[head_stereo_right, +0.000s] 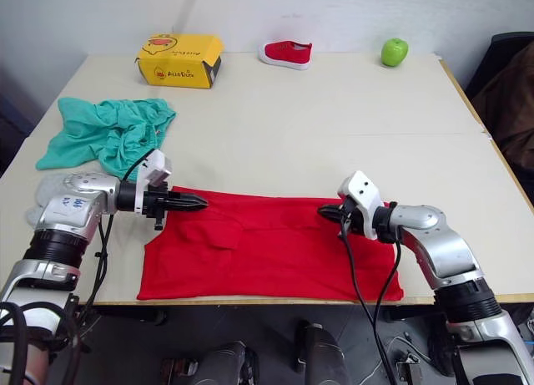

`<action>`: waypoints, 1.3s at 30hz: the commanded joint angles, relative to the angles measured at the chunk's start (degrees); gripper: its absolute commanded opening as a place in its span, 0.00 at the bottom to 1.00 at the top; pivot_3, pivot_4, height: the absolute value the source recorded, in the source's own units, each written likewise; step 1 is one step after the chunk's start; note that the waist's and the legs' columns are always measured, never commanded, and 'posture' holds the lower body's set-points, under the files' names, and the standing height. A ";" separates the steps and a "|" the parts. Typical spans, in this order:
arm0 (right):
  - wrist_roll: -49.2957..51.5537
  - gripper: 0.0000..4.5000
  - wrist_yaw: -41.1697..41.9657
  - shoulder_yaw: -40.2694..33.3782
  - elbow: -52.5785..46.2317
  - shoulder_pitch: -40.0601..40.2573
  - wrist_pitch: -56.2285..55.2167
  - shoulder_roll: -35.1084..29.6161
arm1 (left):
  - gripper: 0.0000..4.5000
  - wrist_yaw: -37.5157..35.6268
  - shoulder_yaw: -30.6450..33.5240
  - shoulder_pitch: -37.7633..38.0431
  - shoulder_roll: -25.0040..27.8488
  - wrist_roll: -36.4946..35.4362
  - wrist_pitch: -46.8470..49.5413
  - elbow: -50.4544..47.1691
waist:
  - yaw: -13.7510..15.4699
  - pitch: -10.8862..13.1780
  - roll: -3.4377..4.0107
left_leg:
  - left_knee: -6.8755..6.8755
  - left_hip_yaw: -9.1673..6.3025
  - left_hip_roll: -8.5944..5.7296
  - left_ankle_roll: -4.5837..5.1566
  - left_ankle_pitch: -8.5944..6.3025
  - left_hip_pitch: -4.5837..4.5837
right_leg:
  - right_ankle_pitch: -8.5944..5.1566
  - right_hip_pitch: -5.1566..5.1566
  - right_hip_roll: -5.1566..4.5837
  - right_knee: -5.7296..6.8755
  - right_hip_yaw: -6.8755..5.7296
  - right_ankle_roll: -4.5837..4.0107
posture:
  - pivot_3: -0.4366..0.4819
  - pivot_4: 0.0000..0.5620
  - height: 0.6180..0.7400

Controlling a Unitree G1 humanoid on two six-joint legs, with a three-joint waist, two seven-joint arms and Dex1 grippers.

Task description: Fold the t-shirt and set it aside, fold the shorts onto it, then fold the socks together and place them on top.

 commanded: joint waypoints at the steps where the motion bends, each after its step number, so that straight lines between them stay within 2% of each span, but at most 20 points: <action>1: -3.46 0.00 -4.56 -2.05 1.12 1.11 2.02 -0.03 | 0.01 3.57 -1.27 -2.61 0.14 5.86 -7.56 7.60 | -0.06 0.00 0.00 | 0.00 -0.01 0.00 0.00 0.00 0.00 | 0.00 0.00 0.00 0.00 0.00 0.00 | 0.48 0.27 1.00; 7: -4.64 0.00 -4.94 -7.13 1.30 6.91 3.82 -4.93 | 0.01 6.40 -0.28 -5.74 0.63 9.34 -15.46 19.29 | -0.01 -0.17 -0.15 | 0.00 0.01 0.00 0.00 0.00 0.12 | 0.00 0.09 -0.04 0.04 0.02 0.00 | 0.48 0.27 1.00; 13: -3.95 0.00 -4.09 -12.53 1.69 9.92 2.44 -8.05 | 0.01 12.19 2.64 -9.84 -0.64 9.59 -20.82 25.56 | 0.31 -0.38 -0.45 | 0.00 -0.02 -0.01 0.00 0.00 0.14 | 0.01 0.14 -0.07 0.02 0.00 0.01 | 0.48 0.27 1.00; 17: 1.35 0.00 -2.93 -15.80 -2.15 5.81 4.51 -5.96 | 0.01 6.91 6.99 -11.19 -0.25 4.03 -17.30 17.69 | -0.08 -0.35 -0.49 | 0.01 -0.01 0.01 0.00 0.00 0.05 | 0.01 0.04 -0.05 0.05 -0.02 0.01 | 0.48 0.27 1.00; 19: 2.13 0.00 -3.13 -15.59 -3.18 3.92 5.85 -4.69 | 0.01 3.17 8.54 -9.61 -0.06 0.26 -11.03 9.65 | -0.34 -0.35 -0.49 | 0.02 -0.01 0.02 -0.01 0.00 0.03 | 0.01 0.01 -0.04 0.08 -0.02 0.01 | 0.48 0.27 1.00; 22: 1.94 0.00 -3.98 -13.53 -3.75 1.79 7.15 -2.11 | 0.01 -0.41 8.35 -4.55 0.66 -3.13 -2.07 -3.24 | -0.44 -0.36 -0.47 | 0.00 -0.02 0.03 -0.01 0.01 0.05 | 0.01 0.02 -0.03 0.07 0.00 0.01 | 0.48 0.27 1.00; 25: -0.08 0.00 -3.76 -10.10 -3.39 1.17 6.39 -0.02 | 0.01 -4.67 5.42 2.60 3.23 -3.37 1.80 -13.49 | -0.58 -0.39 -0.41 | -0.06 0.03 0.03 -0.02 0.00 0.14 | 0.00 0.03 0.00 0.06 0.08 0.00 | 0.48 0.27 1.00; 31: -4.75 0.00 -4.34 -5.07 1.04 0.26 4.27 2.27 | 0.01 -4.64 2.56 8.95 6.10 0.47 0.82 -15.84 | -0.11 -0.38 -0.42 | 0.04 -0.05 0.03 -0.03 0.01 0.00 | -0.01 0.01 -0.01 0.04 0.04 -0.01 | 0.48 0.27 1.00; 39: -7.59 0.00 -4.71 -4.15 5.15 -0.63 2.01 4.32 | 0.01 -14.01 2.71 18.13 12.25 -5.76 7.86 -27.57 | -0.40 -0.38 -0.42 | -0.04 -0.03 0.05 -0.02 0.00 0.05 | -0.01 0.03 -0.02 -0.03 0.05 -0.01 | 0.48 0.27 1.00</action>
